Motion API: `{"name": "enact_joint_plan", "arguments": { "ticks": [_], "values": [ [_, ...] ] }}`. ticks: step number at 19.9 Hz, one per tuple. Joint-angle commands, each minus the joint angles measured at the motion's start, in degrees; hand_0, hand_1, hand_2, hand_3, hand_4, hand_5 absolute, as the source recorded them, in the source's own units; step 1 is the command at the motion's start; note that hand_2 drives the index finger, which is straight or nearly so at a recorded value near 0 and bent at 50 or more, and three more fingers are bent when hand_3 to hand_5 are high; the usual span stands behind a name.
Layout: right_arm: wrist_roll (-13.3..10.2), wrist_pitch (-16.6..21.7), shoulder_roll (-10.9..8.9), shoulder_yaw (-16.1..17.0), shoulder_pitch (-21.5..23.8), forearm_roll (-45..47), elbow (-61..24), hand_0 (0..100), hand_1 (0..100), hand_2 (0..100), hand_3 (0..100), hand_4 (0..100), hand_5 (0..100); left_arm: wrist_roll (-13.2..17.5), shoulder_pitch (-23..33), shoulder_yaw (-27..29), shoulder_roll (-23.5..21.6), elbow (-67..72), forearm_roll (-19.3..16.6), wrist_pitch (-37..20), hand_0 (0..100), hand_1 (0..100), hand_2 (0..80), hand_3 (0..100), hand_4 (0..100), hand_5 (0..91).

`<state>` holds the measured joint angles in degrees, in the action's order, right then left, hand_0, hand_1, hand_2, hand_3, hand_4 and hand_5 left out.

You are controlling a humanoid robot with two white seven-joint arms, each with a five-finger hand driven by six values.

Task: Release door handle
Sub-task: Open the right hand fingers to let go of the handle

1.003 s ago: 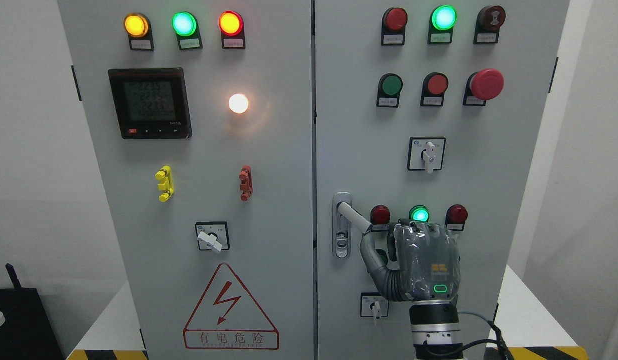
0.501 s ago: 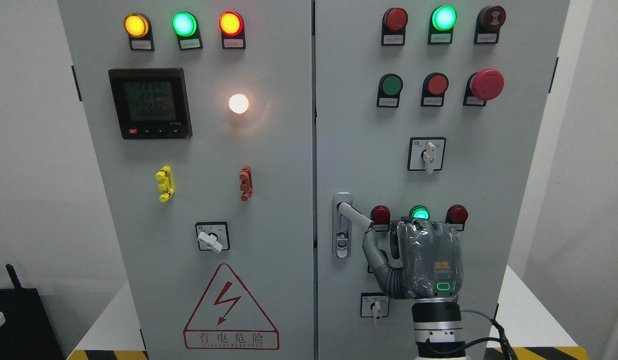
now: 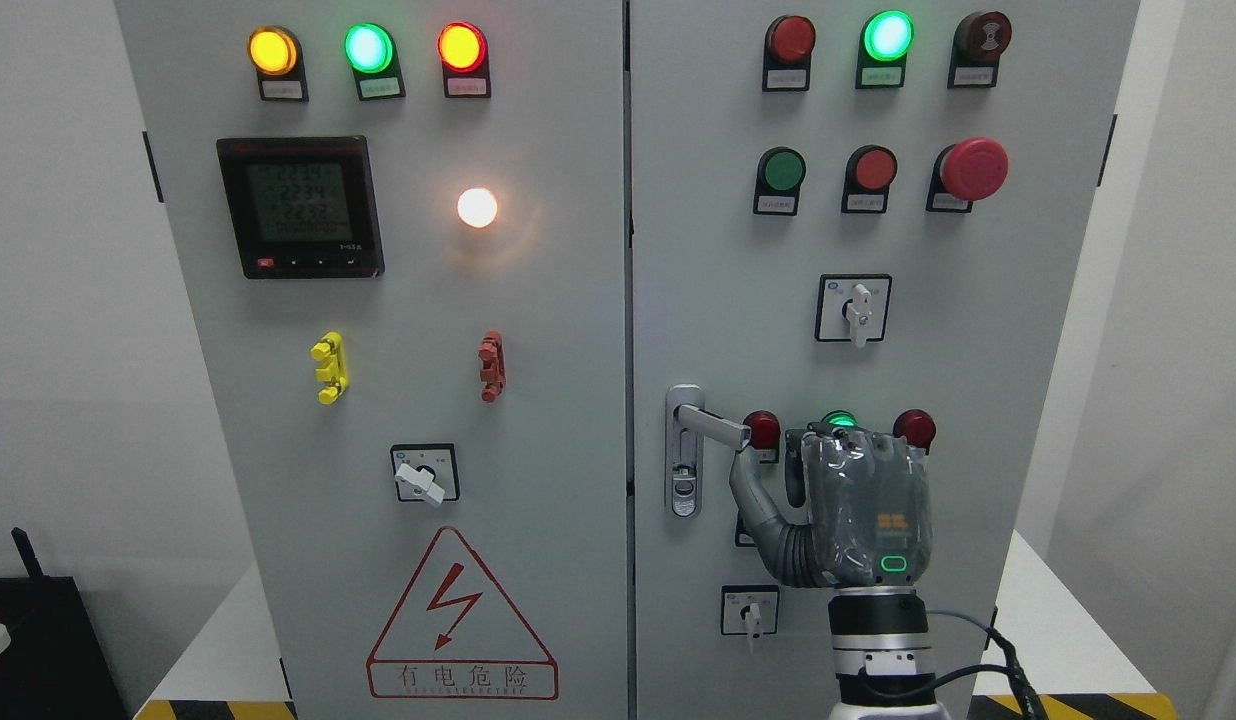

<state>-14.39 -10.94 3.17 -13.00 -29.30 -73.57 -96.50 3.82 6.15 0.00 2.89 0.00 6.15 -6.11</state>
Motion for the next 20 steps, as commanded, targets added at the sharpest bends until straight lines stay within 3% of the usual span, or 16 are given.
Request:
{"name": "enact_joint_plan", "arguments": {
  "ticks": [1,14,17,20],
  "values": [
    [-0.46,0.04,-0.88,-0.18,-0.32,0.27,0.61,56,27,100,100,100,99,0.04,0.00,-0.79,0.01,1.14,0.00,0.05,12,39,0.0,0,0,0.0],
    [-1.17,0.21,-0.97,-0.71,0.56,0.27,0.88,56,27,100,100,100,99,0.04,0.00,-0.79,0.01,1.14,0.00,0.05,12,39,0.0,0,0,0.0],
    [-3.62,2.13,-1.40,-1.14,2.40,0.27,0.26,56,27,100,100,100,99,0.04,0.00,-0.79,0.01,1.14,0.00,0.05,12,39,0.0,0,0,0.0],
    [-5.30,4.87,-3.77,-0.80,4.69,0.27,-1.58,57,27,100,100,100,99,0.04,0.00,-0.79,0.01,1.14,0.00,0.05,12,39,0.0,0,0,0.0]
  ]
}}
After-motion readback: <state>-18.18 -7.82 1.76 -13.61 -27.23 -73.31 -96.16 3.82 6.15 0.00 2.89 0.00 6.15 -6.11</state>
